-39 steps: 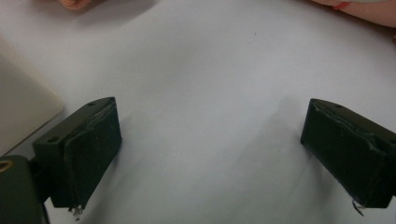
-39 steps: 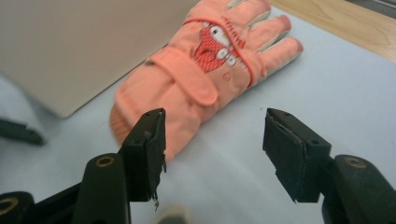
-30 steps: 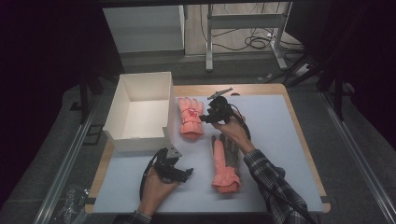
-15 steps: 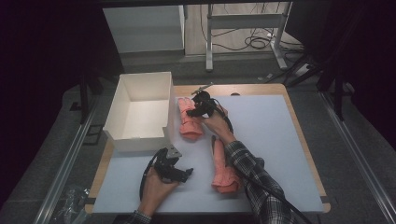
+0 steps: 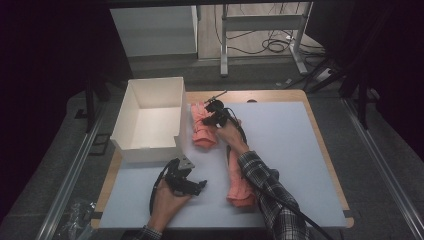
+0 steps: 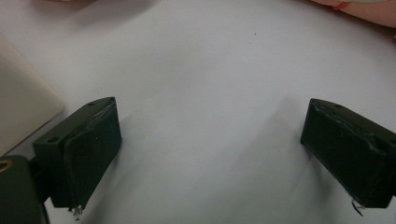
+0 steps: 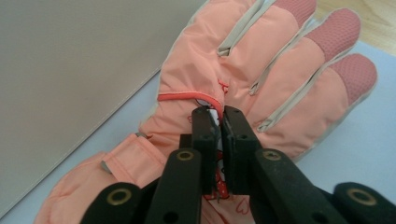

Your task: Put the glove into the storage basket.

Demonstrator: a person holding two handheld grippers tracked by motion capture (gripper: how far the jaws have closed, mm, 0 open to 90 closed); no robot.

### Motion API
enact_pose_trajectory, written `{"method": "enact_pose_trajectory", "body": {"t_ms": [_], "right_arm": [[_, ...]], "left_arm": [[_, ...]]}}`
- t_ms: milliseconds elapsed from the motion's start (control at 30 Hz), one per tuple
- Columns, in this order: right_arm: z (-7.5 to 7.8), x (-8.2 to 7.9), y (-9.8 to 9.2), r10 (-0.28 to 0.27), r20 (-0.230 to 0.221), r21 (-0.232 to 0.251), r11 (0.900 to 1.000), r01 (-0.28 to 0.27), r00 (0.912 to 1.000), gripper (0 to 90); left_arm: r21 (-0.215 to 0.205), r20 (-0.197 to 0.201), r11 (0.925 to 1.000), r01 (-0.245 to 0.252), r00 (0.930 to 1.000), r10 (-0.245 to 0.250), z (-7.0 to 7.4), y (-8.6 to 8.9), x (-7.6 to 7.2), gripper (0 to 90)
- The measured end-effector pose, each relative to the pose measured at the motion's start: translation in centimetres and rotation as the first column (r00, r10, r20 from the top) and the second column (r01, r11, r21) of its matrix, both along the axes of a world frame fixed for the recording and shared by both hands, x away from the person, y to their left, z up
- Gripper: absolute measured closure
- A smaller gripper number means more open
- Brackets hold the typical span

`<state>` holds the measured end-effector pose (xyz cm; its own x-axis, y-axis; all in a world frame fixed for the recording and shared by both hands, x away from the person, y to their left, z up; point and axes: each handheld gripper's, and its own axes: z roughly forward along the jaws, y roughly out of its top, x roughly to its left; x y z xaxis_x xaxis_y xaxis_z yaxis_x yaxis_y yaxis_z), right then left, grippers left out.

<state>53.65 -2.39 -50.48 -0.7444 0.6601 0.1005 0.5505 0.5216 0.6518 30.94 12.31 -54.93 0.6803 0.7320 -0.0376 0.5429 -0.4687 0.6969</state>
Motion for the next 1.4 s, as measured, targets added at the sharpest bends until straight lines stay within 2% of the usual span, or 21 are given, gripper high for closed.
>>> {"method": "enact_pose_trajectory", "body": {"t_ms": [233,300,633,733,900,1000,1233,1400], "right_arm": [[1.5,-0.7,-1.0,0.005,0.0,0.032,0.999,-0.005,1.0,85.6],[2.0,-1.0,-1.5,0.005,-0.005,0.056,0.998,-0.005,1.0,85.6],[5.6,-2.8,-3.2,0.044,0.003,0.123,0.991,-0.044,0.999,85.5],[6.8,-3.8,-4.0,0.061,0.008,0.148,0.987,-0.061,0.9981,85.5],[8.1,-5.2,-5.3,0.072,0.012,0.159,0.985,-0.073,0.9973,85.4],[8.8,-6.4,-6.3,0.093,0.007,0.183,0.979,-0.093,0.9956,85.3],[9.2,-9.3,-8.7,0.097,-0.001,0.197,0.976,-0.095,0.9953,85.3],[9.6,-11.6,-10.5,0.104,0.009,0.202,0.974,-0.103,0.9946,85.2]], "left_arm": [[0.0,0.0,1.0,0.0,1.0,0.0,0.0,0.0,0.0,5.1],[0.0,0.0,1.0,-0.001,1.0,0.001,0.0,0.0,0.0,5.1],[0.003,0.0,1.0,0.001,1.0,-0.001,0.0,0.0,0.0,5.1],[0.003,-0.001,1.0,0.0,1.0,0.0,0.0,0.0,0.0,5.1],[0.003,0.002,1.0,0.002,1.0,-0.002,0.0,0.0,0.0,5.1],[0.004,0.002,1.0,0.003,1.0,-0.003,0.0,0.0,0.0,5.1],[0.005,0.004,1.0,0.004,1.0,-0.004,0.0,0.0,0.0,5.1],[0.005,0.004,1.0,0.002,1.0,-0.002,0.0,0.0,0.0,5.1]]}}
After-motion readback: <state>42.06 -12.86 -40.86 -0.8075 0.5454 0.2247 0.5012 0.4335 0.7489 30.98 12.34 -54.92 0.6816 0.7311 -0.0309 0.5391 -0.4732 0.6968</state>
